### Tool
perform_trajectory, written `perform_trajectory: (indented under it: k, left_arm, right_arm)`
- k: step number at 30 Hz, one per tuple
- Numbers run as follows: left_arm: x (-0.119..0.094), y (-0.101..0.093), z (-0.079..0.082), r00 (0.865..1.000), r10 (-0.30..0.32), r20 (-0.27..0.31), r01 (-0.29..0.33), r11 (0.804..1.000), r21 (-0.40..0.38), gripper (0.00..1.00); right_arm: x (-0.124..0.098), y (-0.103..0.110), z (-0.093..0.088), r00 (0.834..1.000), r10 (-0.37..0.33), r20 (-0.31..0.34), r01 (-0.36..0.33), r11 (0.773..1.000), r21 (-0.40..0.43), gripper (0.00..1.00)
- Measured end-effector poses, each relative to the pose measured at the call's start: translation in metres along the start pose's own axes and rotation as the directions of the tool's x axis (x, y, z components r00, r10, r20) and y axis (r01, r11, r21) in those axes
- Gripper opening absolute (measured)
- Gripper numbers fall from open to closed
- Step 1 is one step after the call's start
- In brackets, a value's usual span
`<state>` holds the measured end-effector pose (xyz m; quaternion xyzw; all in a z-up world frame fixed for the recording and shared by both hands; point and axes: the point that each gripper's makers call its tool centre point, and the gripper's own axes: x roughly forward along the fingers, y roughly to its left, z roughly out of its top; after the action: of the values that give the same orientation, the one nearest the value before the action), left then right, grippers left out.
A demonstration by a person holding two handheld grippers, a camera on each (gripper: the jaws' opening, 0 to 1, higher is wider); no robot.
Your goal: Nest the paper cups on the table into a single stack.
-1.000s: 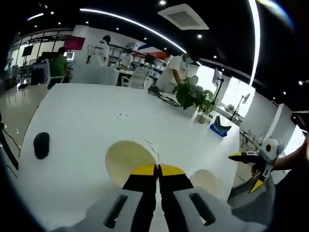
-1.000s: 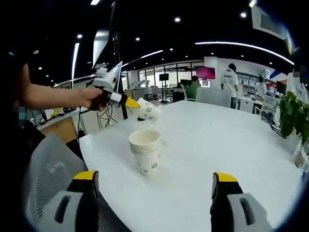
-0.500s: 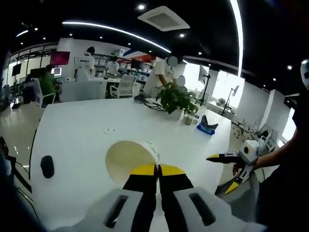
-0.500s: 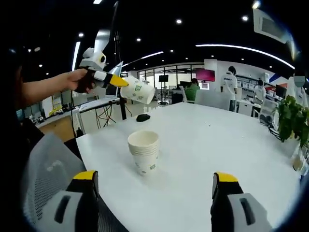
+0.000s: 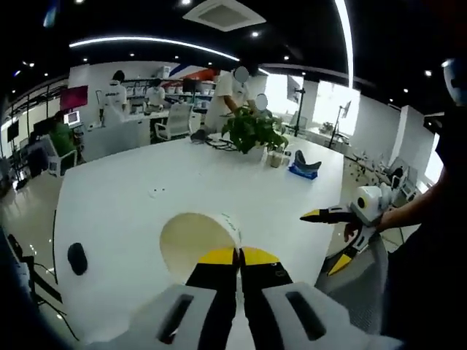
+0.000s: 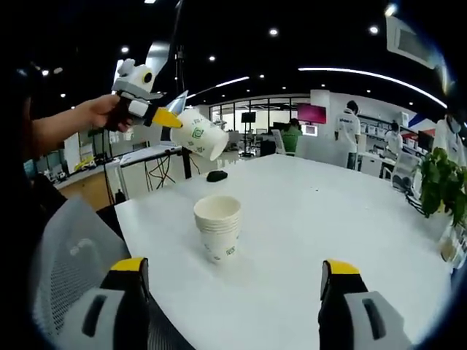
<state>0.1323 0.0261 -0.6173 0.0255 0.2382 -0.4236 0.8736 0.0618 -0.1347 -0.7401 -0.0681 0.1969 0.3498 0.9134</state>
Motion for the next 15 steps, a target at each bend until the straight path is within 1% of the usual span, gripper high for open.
perform_trajectory:
  k: [4,7,10,15]
  left_arm:
    - [0.004,-0.006,-0.002,1.000,-0.016,-0.014,0.016,1.000,0.009,0.00]
    - [0.009,-0.008,-0.007,0.999,-0.017,-0.051,0.019,0.999,0.031,0.00]
    - [0.010,-0.012,-0.007,0.998,-0.026,-0.060,0.029,0.999,0.035,0.00]
    - [0.013,-0.010,-0.014,0.995,-0.035,-0.098,0.041,0.997,0.061,0.00]
  right_arm:
    - [0.000,0.000,0.000,1.000,-0.001,-0.002,0.001,1.000,-0.002,0.99]
    - [0.000,-0.001,0.000,1.000,-0.002,0.002,0.002,1.000,0.000,0.99]
    - [0.000,0.000,0.001,1.000,0.000,0.005,0.000,1.000,-0.003,1.00]
    - [0.000,0.002,0.002,1.000,0.003,0.007,-0.003,1.000,-0.014,1.00]
